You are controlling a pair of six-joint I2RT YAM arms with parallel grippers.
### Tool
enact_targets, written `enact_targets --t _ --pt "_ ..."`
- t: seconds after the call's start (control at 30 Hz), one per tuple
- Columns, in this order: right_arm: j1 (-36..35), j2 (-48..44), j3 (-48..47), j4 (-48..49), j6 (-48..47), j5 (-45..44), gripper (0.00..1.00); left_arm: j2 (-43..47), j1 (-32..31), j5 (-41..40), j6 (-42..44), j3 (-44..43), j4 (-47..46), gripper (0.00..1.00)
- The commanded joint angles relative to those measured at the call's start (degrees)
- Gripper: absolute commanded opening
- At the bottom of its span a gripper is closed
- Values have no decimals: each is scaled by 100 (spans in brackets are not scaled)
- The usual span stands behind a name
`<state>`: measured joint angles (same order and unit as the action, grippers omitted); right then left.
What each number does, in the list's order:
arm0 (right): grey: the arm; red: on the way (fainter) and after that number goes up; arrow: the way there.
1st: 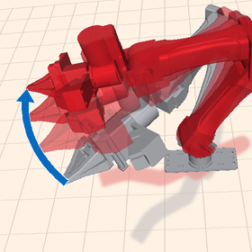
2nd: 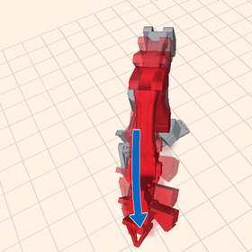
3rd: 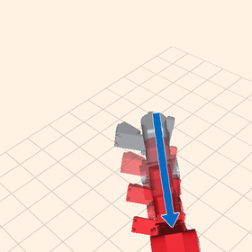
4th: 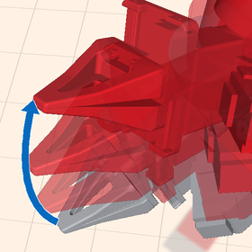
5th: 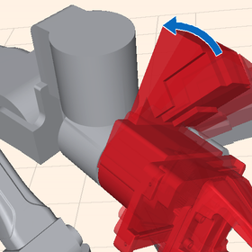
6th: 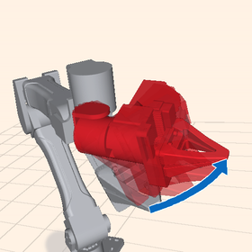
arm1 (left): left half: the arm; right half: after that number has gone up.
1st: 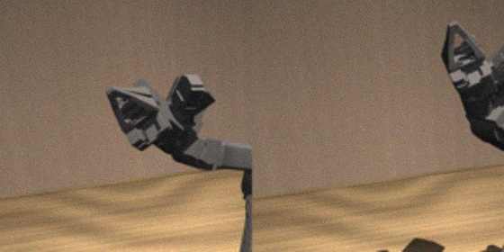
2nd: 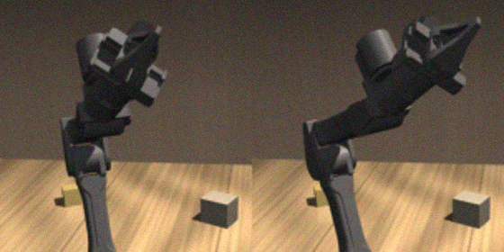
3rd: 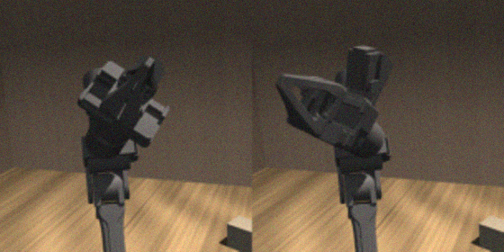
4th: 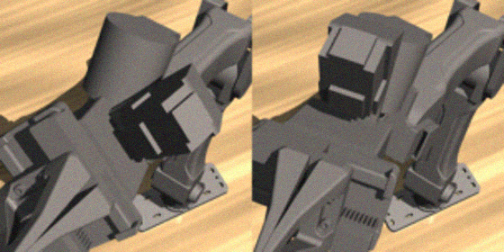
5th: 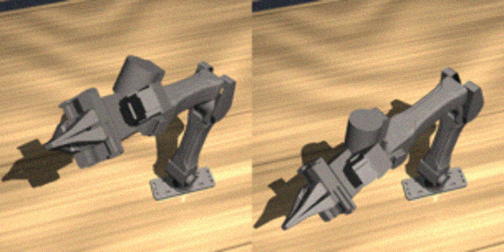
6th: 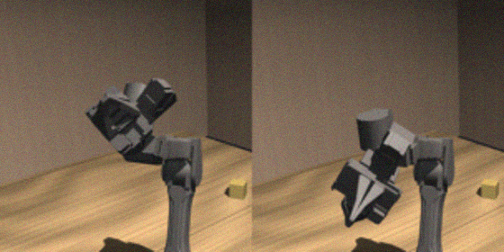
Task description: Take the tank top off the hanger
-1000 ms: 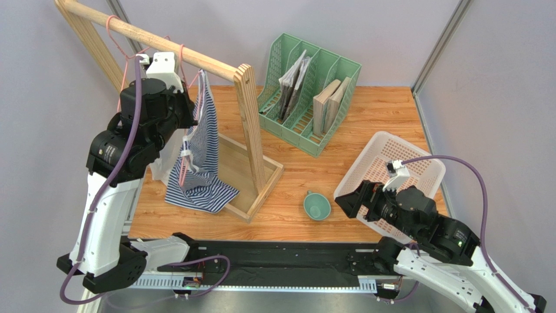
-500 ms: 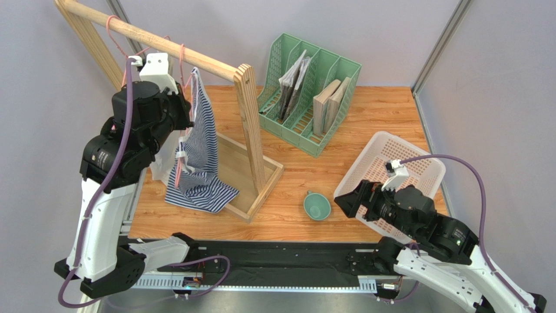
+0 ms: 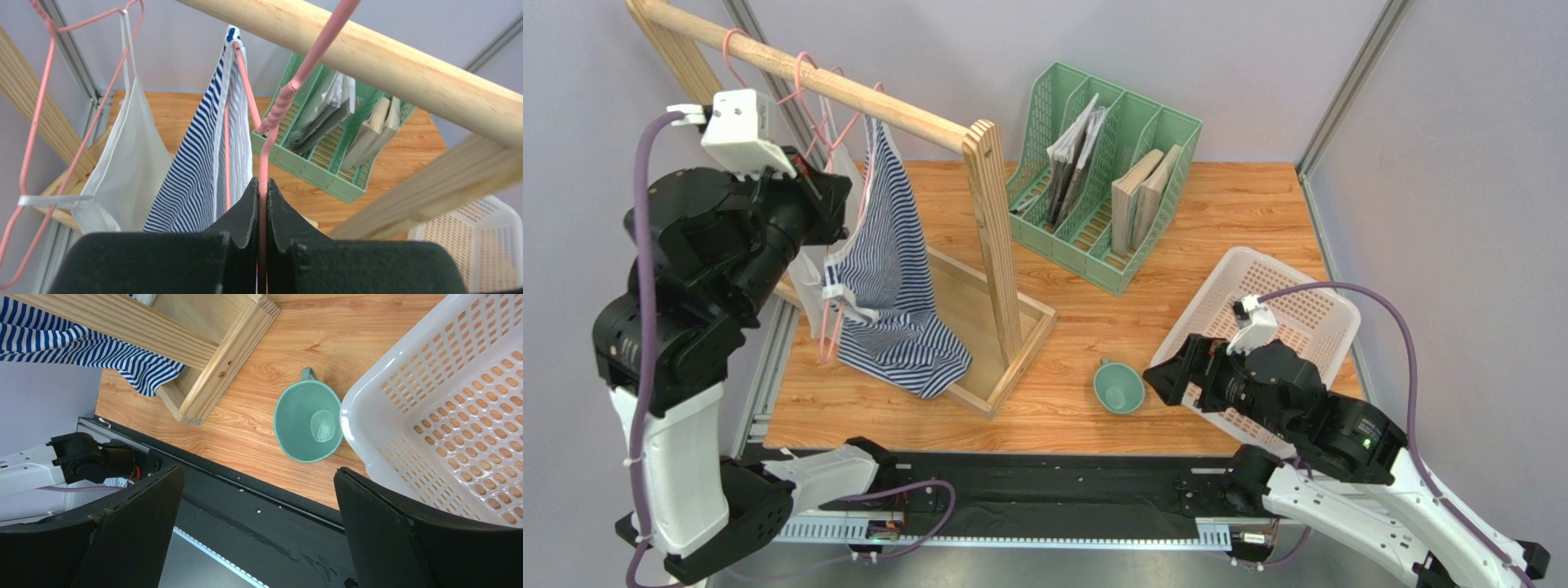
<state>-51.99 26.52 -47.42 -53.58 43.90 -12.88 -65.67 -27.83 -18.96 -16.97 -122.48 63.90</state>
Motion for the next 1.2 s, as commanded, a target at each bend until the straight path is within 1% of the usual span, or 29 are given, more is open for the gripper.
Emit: enact_targets --t 0.0,0.07,0.17,0.2,0.23,0.27,0.3,0.33,0.4,0.47,0.57,0.63,0.67,0.7,0.73,0.77,0.8,0.93,1.0,1.03,1.07,1.1,1.13,1.17 --pt "4 -112 206 471 136 181 100 449 -11 542 -183 65 61 0" --pt "4 -138 268 664 119 303 100 721 -11 769 -253 197 131 0" --pt "-4 -139 312 962 -126 348 100 1257 -11 999 -464 767 36 0" --pt "-4 -113 303 1033 -214 305 100 1424 -11 1061 -717 1282 -69 0" --pt "-4 -95 234 1121 -276 217 100 1817 -11 1113 -859 1592 -210 0" --pt "-4 -60 190 1270 -364 25 100 2021 -11 1288 -1078 1926 -594 0" --pt "-4 -16 154 1367 -530 -55 100 2206 -11 1472 -1306 2538 -841 0" --pt "-4 89 58 1472 -645 -108 100 2460 -11 1613 -1430 2736 -1001 0" --pt "-4 247 -30 1798 -925 -197 100 2611 -11 1676 -1807 3052 -1116 0" --pt "4 546 -153 2035 -1058 -241 100 2822 -11 1659 -1976 3360 -1239 0" --pt "-4 1090 -346 2316 -1313 -232 100 3016 -11 1440 -2213 3563 -1134 0" --pt "4 1450 -504 2361 -1445 -398 100 3113 -11 1352 -2432 3739 -1151 0" --pt "13 1809 -653 2352 -1463 -695 100 3122 -11 1247 -2468 3983 -1195 0" --pt "22 1969 -724 2413 -1498 -802 100 3113 -11 1150 -2504 4099 -1222 0" --pt "57 2119 -795 2475 -1664 -838 100 3069 -11 914 -2556 4170 -1196 0" --pt "92 2468 -856 2649 -1735 -786 100 3017 -11 842 -2548 4275 -1222 0" --pt "188 2611 -1031 2738 -1788 -742 100 2894 -11 798 -2565 4337 -1265 0" --pt "724 3367 -1462 3002 -1850 21 100 2586 -11 701 -2609 4627 -1704 0" --pt "1092 3717 -1551 3248 -1815 644 100 2420 -11 797 -2680 4794 -1915 0" --pt "1233 3842 -1699 3423 -1797 1186 100 2384 -3 980 -2680 4855 -2177 0" --pt "1391 3991 -1770 3486 -1684 1540 100 2322 32 1086 -2662 4952 -2337 0" --pt "1741 4253 -1867 3564 -1587 1822 100 2200 67 1201 -2653 4979 -2460 0" --pt "1892 4412 -2024 3661 -1551 2120 100 2112 198 1445 -2697 4988 -2618 0" --pt "2016 4553 -2156 3888 -1525 2654 100 2033 313 1622 -2732 4996 -2689 0"
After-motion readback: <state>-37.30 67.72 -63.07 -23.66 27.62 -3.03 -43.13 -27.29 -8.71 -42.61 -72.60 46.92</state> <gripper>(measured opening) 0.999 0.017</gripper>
